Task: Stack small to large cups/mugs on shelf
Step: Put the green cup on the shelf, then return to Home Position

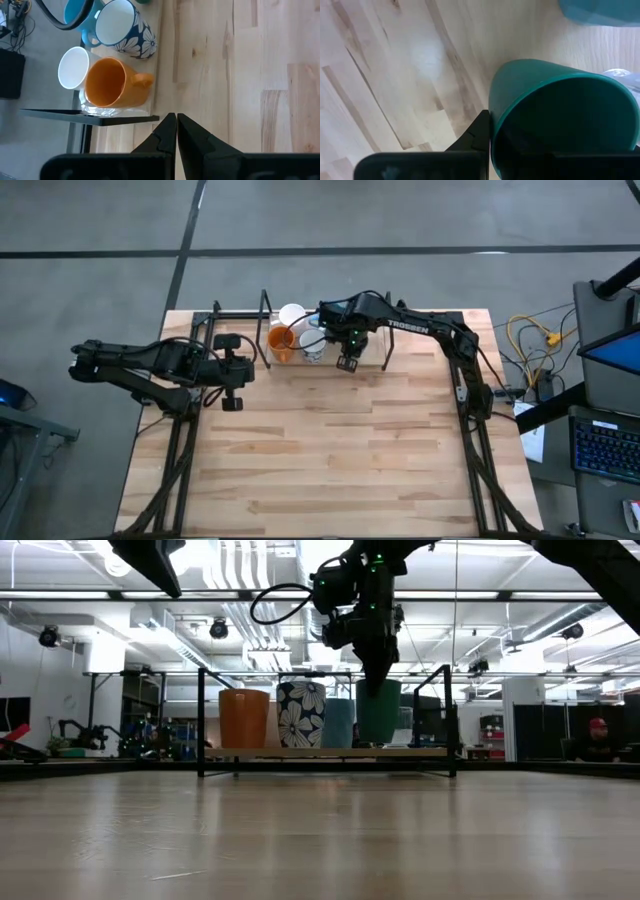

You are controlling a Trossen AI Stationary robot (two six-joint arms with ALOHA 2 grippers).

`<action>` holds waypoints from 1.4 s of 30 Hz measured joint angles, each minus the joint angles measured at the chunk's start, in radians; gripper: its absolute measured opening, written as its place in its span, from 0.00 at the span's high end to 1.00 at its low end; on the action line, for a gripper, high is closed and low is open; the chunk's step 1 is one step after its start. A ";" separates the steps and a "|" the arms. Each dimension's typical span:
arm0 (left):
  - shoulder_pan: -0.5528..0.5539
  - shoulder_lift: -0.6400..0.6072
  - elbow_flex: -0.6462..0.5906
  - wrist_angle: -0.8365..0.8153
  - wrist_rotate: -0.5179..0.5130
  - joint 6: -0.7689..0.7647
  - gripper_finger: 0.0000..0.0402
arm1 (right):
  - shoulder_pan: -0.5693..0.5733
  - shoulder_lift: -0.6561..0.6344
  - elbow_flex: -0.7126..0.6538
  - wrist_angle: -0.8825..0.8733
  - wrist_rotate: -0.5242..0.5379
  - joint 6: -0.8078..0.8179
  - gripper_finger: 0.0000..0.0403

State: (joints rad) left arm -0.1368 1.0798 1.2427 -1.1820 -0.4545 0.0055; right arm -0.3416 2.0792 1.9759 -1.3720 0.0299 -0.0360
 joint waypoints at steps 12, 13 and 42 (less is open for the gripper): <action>0.000 0.000 0.000 -0.002 0.000 0.000 1.00 | -0.012 0.000 0.000 0.000 -0.002 0.013 0.98; 0.000 0.000 0.000 -0.002 0.000 0.000 1.00 | -0.012 0.000 0.000 0.001 -0.002 0.013 0.98; 0.000 -0.001 0.006 0.000 -0.027 0.000 1.00 | -0.013 -0.001 0.130 0.015 -0.001 0.058 0.62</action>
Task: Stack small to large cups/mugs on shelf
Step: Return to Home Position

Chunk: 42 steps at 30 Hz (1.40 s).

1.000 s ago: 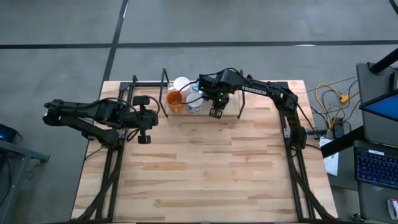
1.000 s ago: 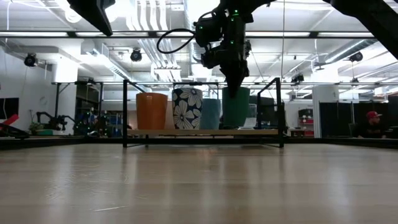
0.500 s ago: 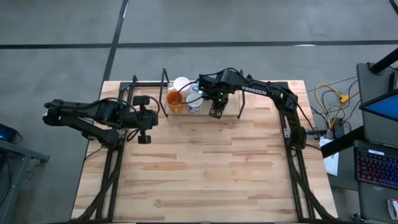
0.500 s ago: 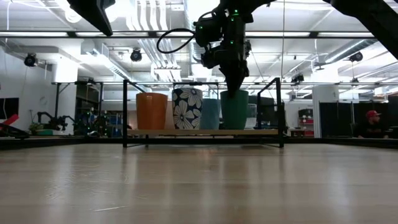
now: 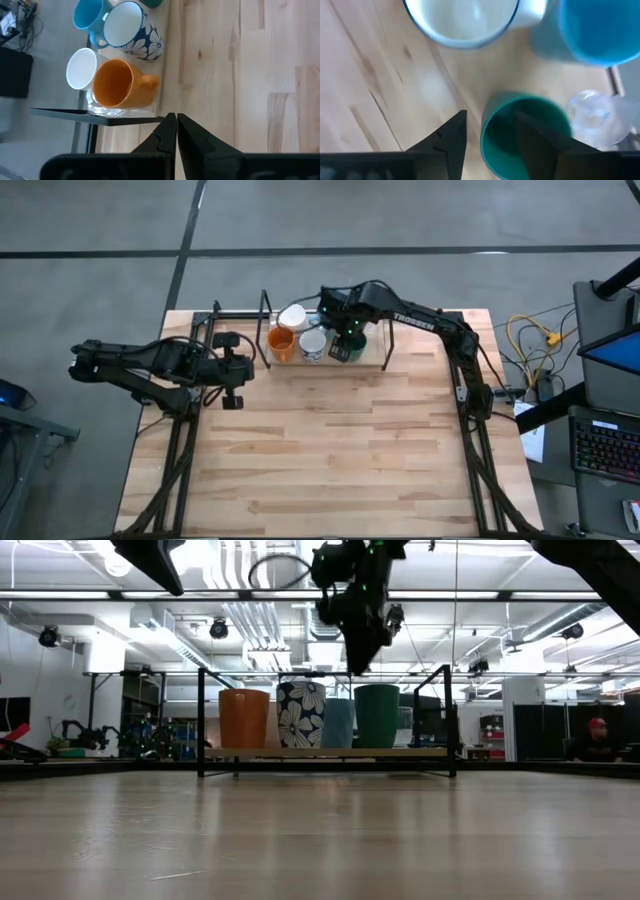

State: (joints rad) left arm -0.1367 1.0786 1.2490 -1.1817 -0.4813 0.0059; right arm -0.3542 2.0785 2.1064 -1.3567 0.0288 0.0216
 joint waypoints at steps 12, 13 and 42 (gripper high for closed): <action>0.000 -0.084 0.153 0.009 -0.255 -0.070 1.00 | 0.003 -0.154 0.189 0.071 -0.001 0.121 0.63; 0.000 -0.111 0.169 0.026 -0.287 -0.084 1.00 | 0.003 -0.191 0.186 0.091 -0.001 0.118 0.64; 0.000 -0.951 -0.414 0.575 0.248 -0.262 1.00 | 0.099 -1.157 -1.115 1.253 0.043 0.337 0.63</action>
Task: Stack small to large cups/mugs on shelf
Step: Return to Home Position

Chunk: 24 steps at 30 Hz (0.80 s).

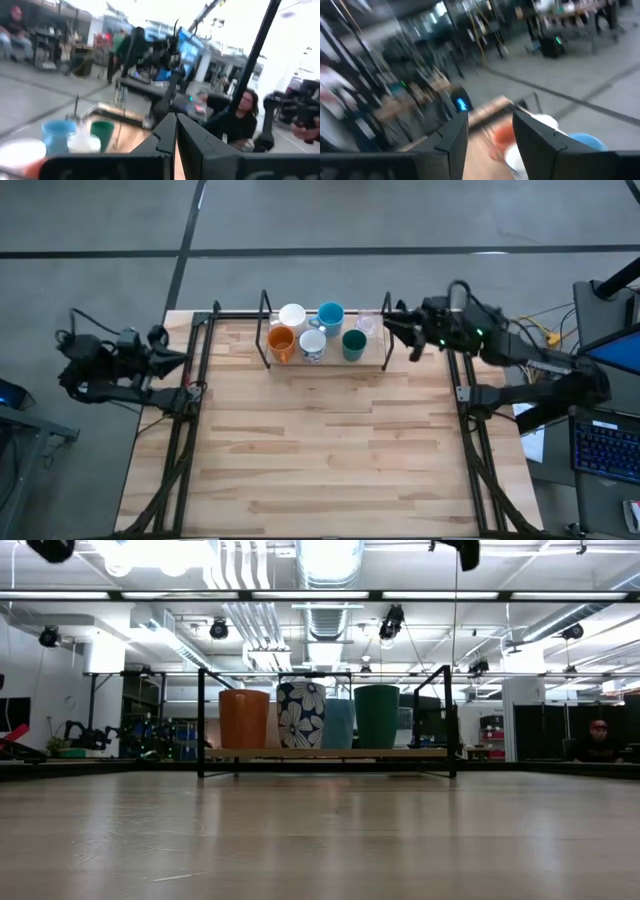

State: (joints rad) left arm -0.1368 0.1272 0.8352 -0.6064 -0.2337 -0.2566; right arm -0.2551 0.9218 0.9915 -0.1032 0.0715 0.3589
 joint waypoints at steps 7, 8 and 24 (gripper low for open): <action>0.000 -0.086 -0.140 -0.017 0.020 -0.048 1.00 | 0.015 -0.211 -0.329 0.159 0.009 0.142 0.69; 0.000 -0.094 -0.153 -0.028 0.018 -0.046 1.00 | 0.015 -0.228 -0.364 0.161 0.009 0.155 0.70; 0.000 -0.056 -0.207 -0.146 0.008 -0.142 1.00 | 0.017 -0.297 -0.589 0.090 -0.082 0.152 0.76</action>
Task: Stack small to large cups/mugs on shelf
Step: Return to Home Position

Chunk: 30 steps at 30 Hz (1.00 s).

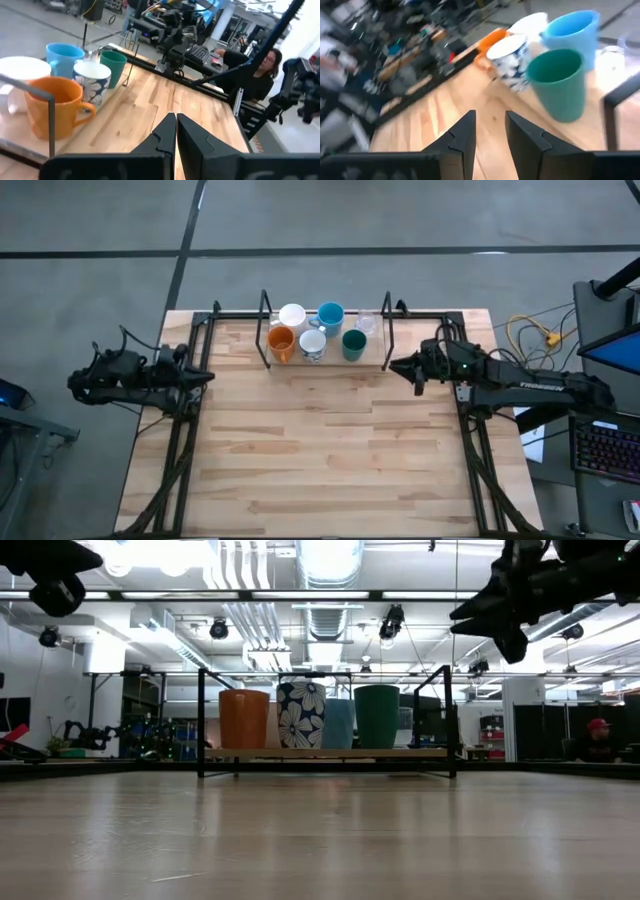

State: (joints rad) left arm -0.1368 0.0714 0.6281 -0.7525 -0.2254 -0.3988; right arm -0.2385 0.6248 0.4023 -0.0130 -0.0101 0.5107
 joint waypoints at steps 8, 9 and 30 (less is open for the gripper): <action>0.000 -0.018 -0.082 0.102 0.027 0.016 1.00 | 0.082 0.063 -0.101 0.294 -0.212 -0.441 0.76; 0.000 -0.026 -0.112 0.168 0.038 0.035 1.00 | 0.099 0.074 -0.130 0.385 -0.232 -0.478 0.76; -0.001 -0.023 -0.618 1.038 0.263 0.138 1.00 | 0.320 0.170 -0.391 0.990 -0.067 -0.433 0.76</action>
State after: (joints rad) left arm -0.1375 0.0483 0.0097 0.2854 0.0379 -0.2608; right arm 0.0814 0.7947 0.0116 0.9767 -0.0769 0.0777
